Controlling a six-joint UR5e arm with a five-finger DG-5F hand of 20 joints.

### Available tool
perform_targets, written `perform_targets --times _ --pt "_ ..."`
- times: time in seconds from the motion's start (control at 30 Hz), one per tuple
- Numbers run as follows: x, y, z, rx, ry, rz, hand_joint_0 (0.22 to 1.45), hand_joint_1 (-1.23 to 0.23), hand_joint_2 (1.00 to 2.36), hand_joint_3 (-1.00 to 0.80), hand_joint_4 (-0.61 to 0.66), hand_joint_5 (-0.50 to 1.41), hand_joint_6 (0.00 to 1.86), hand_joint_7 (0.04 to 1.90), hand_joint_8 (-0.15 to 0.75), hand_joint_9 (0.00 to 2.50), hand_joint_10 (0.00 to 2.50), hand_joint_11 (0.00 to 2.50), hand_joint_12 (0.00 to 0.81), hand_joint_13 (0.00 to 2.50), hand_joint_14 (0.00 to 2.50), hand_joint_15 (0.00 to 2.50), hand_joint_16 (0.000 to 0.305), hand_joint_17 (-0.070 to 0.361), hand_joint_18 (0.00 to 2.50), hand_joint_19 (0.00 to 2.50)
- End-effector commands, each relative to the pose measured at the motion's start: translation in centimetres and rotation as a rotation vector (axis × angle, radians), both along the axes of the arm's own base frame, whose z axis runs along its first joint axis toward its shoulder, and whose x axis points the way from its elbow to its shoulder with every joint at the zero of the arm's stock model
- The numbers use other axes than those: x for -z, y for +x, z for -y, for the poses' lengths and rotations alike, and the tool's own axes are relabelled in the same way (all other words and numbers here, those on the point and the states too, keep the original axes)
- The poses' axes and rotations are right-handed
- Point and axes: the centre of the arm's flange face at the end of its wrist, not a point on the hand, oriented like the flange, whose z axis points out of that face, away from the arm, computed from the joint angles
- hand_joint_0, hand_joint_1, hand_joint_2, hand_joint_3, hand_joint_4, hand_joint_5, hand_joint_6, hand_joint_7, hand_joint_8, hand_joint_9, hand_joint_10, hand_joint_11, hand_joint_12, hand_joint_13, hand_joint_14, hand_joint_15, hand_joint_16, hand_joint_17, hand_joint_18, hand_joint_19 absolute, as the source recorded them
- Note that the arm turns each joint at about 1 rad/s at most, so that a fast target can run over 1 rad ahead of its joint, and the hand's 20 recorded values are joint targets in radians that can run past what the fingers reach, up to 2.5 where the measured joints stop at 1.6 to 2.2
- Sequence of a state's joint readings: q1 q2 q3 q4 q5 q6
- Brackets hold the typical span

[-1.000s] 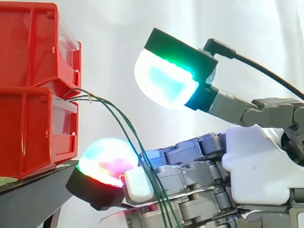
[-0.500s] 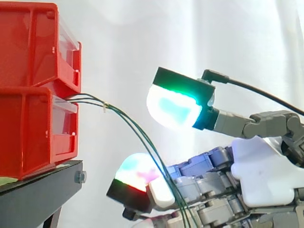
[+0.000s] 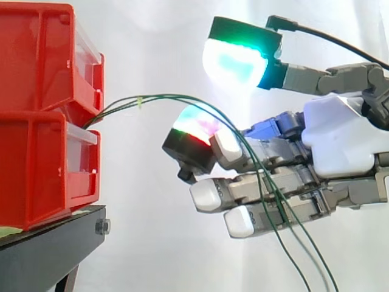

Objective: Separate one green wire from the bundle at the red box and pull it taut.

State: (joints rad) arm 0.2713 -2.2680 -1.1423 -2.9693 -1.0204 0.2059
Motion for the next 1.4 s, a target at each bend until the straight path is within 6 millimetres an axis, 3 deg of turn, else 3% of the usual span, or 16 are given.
perform_targets --times 0.0,0.17,0.4,0.93,1.37 --pt "-0.59 0.23 0.15 0.002 -0.006 0.009 0.61 -0.71 1.02 -0.3 0.17 -0.17 0.82 1.06 0.288 0.99 0.02 0.61 0.352 0.85 0.01 0.39 0.049 0.109 0.74 0.47" --pt "-1.22 0.49 0.46 0.008 -0.025 0.016 0.6 -0.71 1.02 -0.15 0.13 -0.19 0.9 1.0 0.294 0.97 0.02 0.67 0.35 0.84 0.02 0.4 0.049 0.11 0.73 0.48" --pt "-1.25 0.49 0.32 0.012 -0.083 0.001 0.61 -0.71 1.02 -0.11 0.11 -0.19 0.91 1.0 0.303 0.98 0.02 0.67 0.361 0.85 0.01 0.39 0.052 0.116 0.75 0.46" --pt "-1.18 0.45 0.73 0.022 -0.088 -0.002 0.64 -0.78 1.01 -0.32 0.14 -0.19 0.92 0.99 0.288 0.96 0.02 0.69 0.348 0.85 0.02 0.44 0.048 0.109 0.74 0.48" --pt "-1.15 0.41 0.65 0.024 -0.088 -0.004 0.65 -0.81 1.01 -0.36 0.11 -0.19 0.92 0.98 0.282 0.95 0.02 0.69 0.347 0.86 0.02 0.44 0.048 0.108 0.76 0.48"
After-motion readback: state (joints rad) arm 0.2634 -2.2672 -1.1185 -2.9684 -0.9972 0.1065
